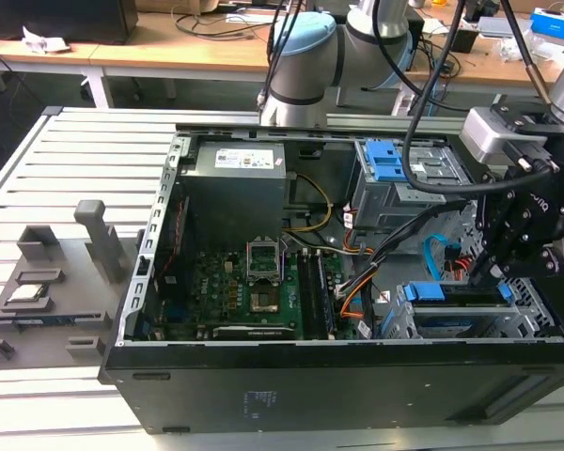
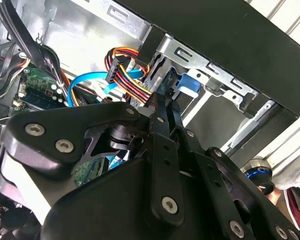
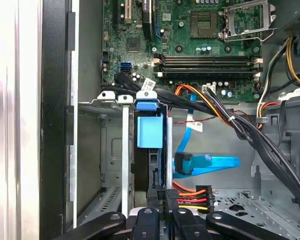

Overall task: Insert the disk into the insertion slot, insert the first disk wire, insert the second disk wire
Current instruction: 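Insert the first disk wire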

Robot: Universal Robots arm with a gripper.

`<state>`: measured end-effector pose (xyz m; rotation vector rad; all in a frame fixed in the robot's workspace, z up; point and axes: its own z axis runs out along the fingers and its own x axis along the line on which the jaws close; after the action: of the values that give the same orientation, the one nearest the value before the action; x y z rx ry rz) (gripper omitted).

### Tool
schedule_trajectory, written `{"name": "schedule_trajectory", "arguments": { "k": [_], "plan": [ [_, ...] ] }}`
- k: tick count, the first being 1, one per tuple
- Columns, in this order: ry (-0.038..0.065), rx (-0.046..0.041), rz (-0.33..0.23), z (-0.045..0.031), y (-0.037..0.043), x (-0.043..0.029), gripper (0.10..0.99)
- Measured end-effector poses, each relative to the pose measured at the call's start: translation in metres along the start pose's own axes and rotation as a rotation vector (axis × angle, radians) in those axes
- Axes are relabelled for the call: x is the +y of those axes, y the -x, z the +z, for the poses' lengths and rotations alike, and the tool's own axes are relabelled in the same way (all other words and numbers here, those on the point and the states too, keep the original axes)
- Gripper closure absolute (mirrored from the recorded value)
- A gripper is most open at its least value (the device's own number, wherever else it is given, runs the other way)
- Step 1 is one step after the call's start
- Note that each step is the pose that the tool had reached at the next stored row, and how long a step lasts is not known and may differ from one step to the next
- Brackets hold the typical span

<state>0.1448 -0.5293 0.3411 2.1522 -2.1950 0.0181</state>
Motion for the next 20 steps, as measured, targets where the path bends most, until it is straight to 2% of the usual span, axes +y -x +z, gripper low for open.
{"name": "schedule_trajectory", "arguments": {
  "k": [5,7,9,20],
  "plan": [
    [0.000,-0.0006,0.000,0.0008,-0.0007,-0.0010,0.918],
    [0.000,-0.0001,0.000,-0.0031,-0.0010,-0.0009,0.918],
    [0.000,-0.0006,0.000,-0.0026,-0.0013,-0.0009,0.918],
    [0.000,0.0005,0.000,0.0063,-0.0017,-0.0014,0.918]
  ]
}}
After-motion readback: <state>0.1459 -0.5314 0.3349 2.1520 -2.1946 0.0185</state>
